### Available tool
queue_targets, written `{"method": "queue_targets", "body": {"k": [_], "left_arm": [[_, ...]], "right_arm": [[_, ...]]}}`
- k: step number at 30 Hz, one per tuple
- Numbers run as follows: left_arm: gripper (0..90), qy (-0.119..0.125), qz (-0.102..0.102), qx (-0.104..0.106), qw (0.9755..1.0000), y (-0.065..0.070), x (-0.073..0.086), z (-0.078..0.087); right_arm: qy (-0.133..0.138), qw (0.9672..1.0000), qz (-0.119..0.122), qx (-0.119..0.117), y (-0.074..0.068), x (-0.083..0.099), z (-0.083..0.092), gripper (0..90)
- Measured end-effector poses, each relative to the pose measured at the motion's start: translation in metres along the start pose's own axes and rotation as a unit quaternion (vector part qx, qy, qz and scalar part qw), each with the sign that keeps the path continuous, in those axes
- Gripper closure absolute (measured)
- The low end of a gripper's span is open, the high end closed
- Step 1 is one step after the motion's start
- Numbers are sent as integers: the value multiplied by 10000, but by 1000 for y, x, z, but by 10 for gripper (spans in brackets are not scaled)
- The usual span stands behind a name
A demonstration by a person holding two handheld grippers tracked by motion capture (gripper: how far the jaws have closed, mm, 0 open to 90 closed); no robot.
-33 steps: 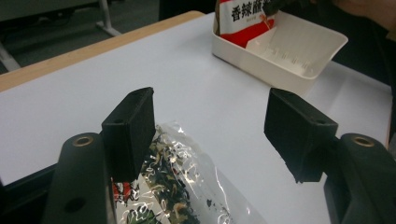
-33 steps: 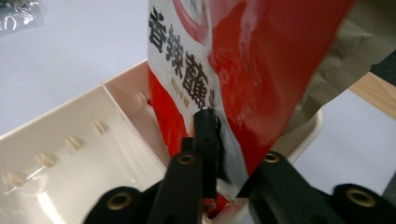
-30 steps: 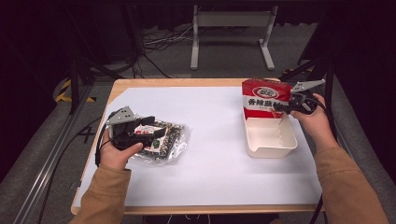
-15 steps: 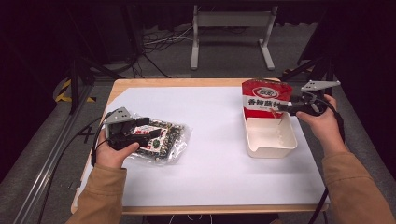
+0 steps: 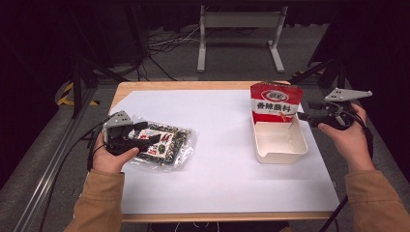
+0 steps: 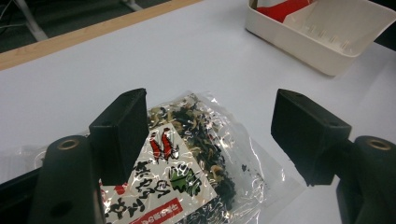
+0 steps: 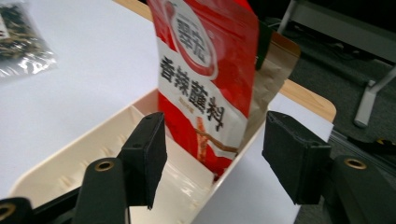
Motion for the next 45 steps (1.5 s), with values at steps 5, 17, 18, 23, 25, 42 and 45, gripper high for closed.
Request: {"method": "queue_targets", "body": {"k": [5, 17, 18, 23, 25, 42, 45], "left_arm": [[273, -25, 13, -79, 10000, -5, 2, 4], [264, -163, 11, -259, 9995, -15, 8, 8], [265, -221, 36, -287, 9993, -16, 9, 8], [265, -334, 56, -434, 9985, -20, 12, 7], [263, -383, 124, -492, 9980, -21, 13, 6], [274, -647, 513, -1246, 9888, -52, 35, 15], [272, -761, 545, -1458, 9849, -58, 42, 19]], "right_arm": [[154, 9997, 68, -191, -19, -4, 9, 393], [383, 9970, 100, -665, -55, -3, 12, 401], [378, 9968, 71, -698, -58, -2, 12, 401], [418, 9956, 132, -823, -72, 0, 10, 401], [444, 9952, 187, -856, -77, -1, 8, 400], [566, 9892, 363, -1301, -115, -4, -4, 431], [587, 9872, 440, -1418, -123, -9, -8, 431]]}}
Point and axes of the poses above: each handheld gripper's, and its own axes: z roughly backward along the jaws, x roughly out of its underside, y roughly to its right, the point moved 5 cm from there along -z, roughly forward along the jaws, and after that the axes turned 4 degrees about -x, right-handed, at the moved point
